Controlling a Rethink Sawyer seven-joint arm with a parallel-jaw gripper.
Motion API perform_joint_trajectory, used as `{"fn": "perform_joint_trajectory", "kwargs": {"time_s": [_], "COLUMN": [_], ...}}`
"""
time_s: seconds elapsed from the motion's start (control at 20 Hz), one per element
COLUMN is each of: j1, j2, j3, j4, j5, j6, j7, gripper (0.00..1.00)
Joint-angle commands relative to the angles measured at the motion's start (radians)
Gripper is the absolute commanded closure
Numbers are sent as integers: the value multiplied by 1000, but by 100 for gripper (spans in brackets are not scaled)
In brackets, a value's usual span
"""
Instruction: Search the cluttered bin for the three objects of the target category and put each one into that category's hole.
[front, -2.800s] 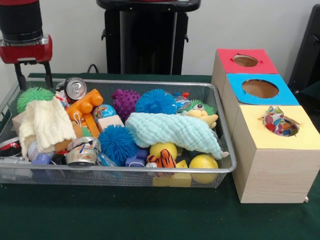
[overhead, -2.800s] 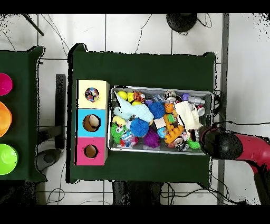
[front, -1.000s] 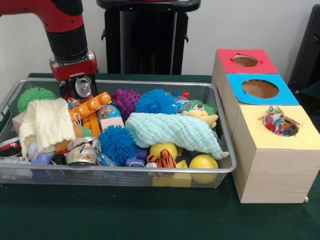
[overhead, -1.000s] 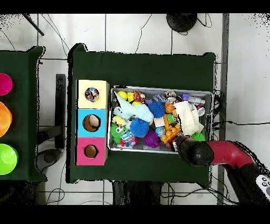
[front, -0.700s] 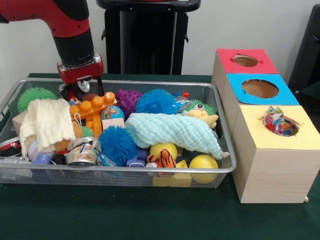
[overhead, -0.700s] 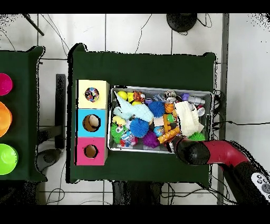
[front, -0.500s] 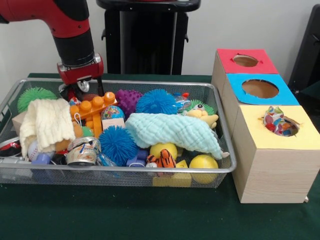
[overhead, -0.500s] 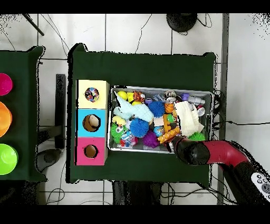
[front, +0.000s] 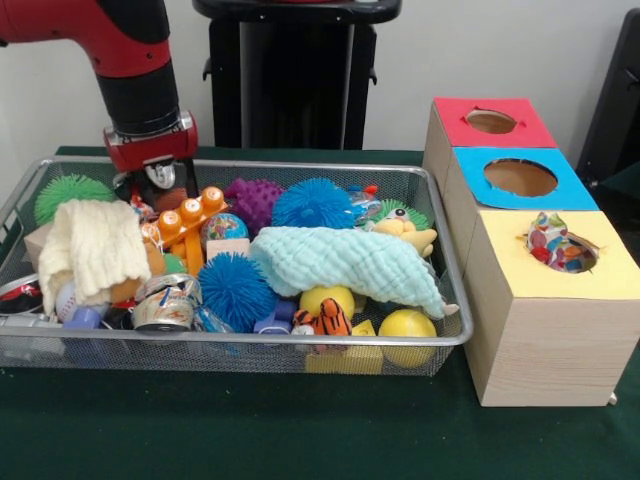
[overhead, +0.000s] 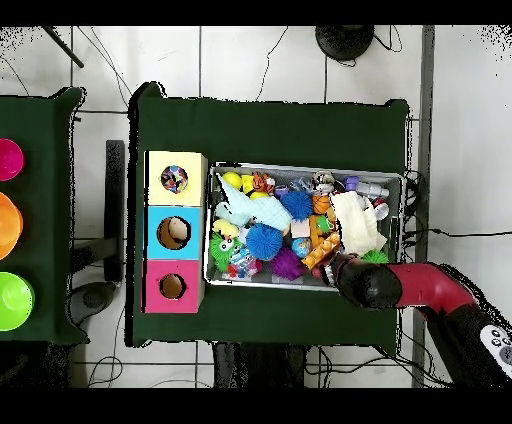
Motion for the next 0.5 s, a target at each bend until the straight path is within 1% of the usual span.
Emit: {"fn": "perform_joint_trajectory", "kwargs": {"time_s": [0.05,0.4,0.5], "j1": [2,9,5], "j2": [30,21,17], "j3": [48,54,52], "j4": [-154,-176,-168], "j5": [9,9,6], "j6": [95,103,97], "j7": [-171,-176,-173], "gripper": [0,0,0]}}
